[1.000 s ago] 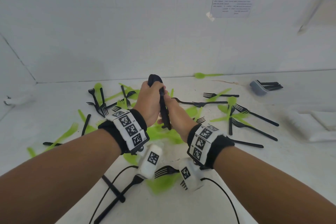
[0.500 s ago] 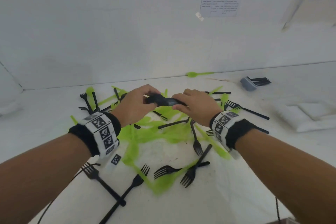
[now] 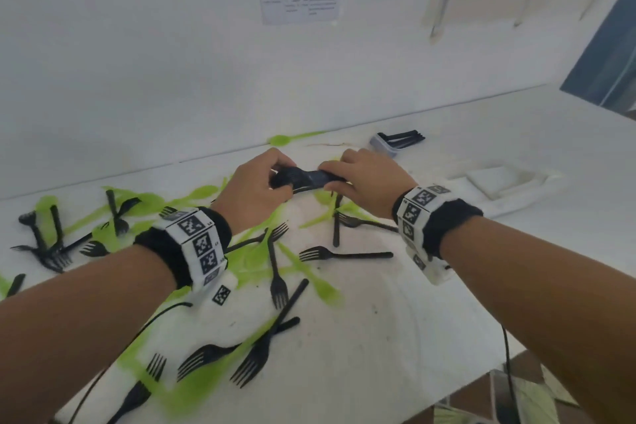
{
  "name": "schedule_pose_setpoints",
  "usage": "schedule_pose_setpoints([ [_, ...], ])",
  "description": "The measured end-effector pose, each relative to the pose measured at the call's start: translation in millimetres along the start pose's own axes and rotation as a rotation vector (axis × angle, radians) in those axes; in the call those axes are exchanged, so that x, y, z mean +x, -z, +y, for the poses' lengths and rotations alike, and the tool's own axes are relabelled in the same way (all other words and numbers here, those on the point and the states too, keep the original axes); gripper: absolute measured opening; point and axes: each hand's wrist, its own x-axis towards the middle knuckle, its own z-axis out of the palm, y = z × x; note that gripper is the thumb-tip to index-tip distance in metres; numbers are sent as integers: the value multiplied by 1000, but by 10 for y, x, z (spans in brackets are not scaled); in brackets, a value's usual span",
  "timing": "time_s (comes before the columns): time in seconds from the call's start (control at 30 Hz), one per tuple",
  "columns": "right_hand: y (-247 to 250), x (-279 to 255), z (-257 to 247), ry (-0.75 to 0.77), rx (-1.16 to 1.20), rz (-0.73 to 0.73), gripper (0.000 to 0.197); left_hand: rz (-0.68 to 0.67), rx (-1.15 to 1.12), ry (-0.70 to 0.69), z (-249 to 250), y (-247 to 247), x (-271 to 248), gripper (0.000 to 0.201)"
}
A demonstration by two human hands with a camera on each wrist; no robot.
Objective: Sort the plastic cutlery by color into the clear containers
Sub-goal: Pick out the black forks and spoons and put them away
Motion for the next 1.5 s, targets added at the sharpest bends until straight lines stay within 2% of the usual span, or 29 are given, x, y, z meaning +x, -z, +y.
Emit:
schedule_pose_setpoints([
  [0.1,61,-38,521,15,-2,11,43,12,30,16,239,-352,324,30],
  [0.23,90,-86,1192,32,43,-46,41,21,44,44,588,-834,677,30],
  [0.4,152,-71,1847,29,56,-88,38,44,62,105,885,-1283,1098,29],
  [0.63,136,40,2495,-4,36,-136,38,24,40,99,1047,-1716,1593,25],
  [0.87,196,127,2890,-52,22,-147,40,25,-7,86,1088,-2034,2075,26],
  [1.0,193,207,3107,-56,3,-175,34,-43,5,86,1094,-2173,2275,26],
  [1.07,187,264,3237,-52,-11,-189,33,-94,70,93,1104,-2204,2385,40],
  [1.17,198,364,3435,-38,9,-227,30,-183,228,171,1053,-2212,2550,77],
  [1.33,209,593,3724,17,40,-308,26,-244,409,323,839,-2304,2798,89],
  [1.43,124,748,3812,54,47,-348,26,-271,600,337,777,-2415,2883,98],
  [1.5,32,844,3857,76,37,-364,28,-271,648,341,756,-2450,2906,104],
])
